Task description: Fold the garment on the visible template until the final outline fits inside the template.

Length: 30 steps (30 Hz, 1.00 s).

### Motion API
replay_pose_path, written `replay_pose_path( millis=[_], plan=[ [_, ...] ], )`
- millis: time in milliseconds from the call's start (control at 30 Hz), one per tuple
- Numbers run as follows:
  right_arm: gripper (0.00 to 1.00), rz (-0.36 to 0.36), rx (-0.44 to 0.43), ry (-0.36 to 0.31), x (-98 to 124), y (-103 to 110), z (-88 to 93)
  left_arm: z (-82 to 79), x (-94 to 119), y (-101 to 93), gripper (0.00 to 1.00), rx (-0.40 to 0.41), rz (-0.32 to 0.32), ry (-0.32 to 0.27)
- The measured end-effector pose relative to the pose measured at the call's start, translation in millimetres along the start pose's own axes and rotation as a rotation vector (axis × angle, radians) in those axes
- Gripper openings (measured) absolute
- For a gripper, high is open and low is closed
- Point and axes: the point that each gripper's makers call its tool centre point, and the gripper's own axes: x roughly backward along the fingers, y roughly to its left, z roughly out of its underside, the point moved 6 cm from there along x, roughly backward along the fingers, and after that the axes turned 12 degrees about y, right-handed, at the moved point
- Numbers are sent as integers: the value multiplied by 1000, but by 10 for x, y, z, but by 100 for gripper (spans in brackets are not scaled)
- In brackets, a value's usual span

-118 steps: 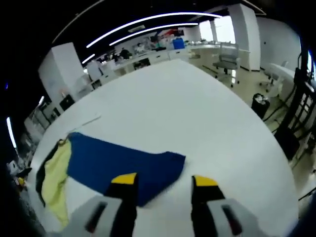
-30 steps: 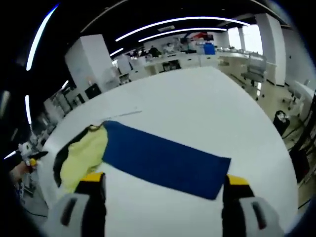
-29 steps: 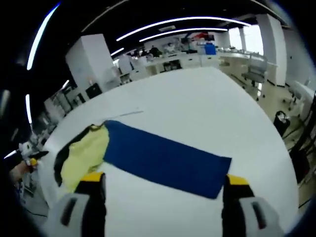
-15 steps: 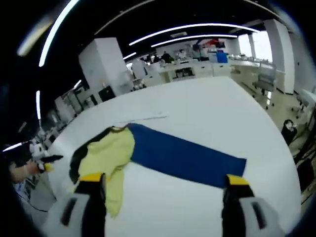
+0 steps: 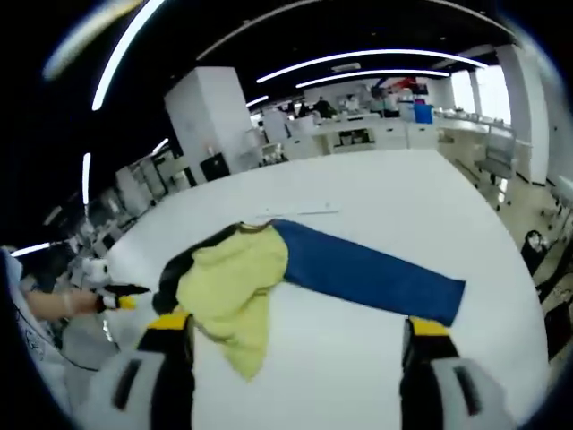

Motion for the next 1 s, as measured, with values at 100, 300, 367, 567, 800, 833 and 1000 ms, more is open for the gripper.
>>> replay_pose_path(
  millis=[100,300,367,567,800,833,1000],
  plan=[
    [97,-2,-8,-9,91,75,57,61,-52,114,52,18,3,7],
    [96,3,-25,-22,218,208,176,200,-113,145,39,66,22,44],
    [96,2,-38,-26,231,209,202,187,-130,153,36,61,29,30],
    [95,6,-65,-26,286,248,338,179,-153,194,26,72,37,40],
    [94,12,-80,-28,327,278,406,209,-189,170,16,73,70,60],
    [94,14,-83,-27,331,278,414,212,-187,157,13,76,74,58],
    [94,16,-90,-29,349,324,451,227,-175,157,6,90,74,58]
  ],
)
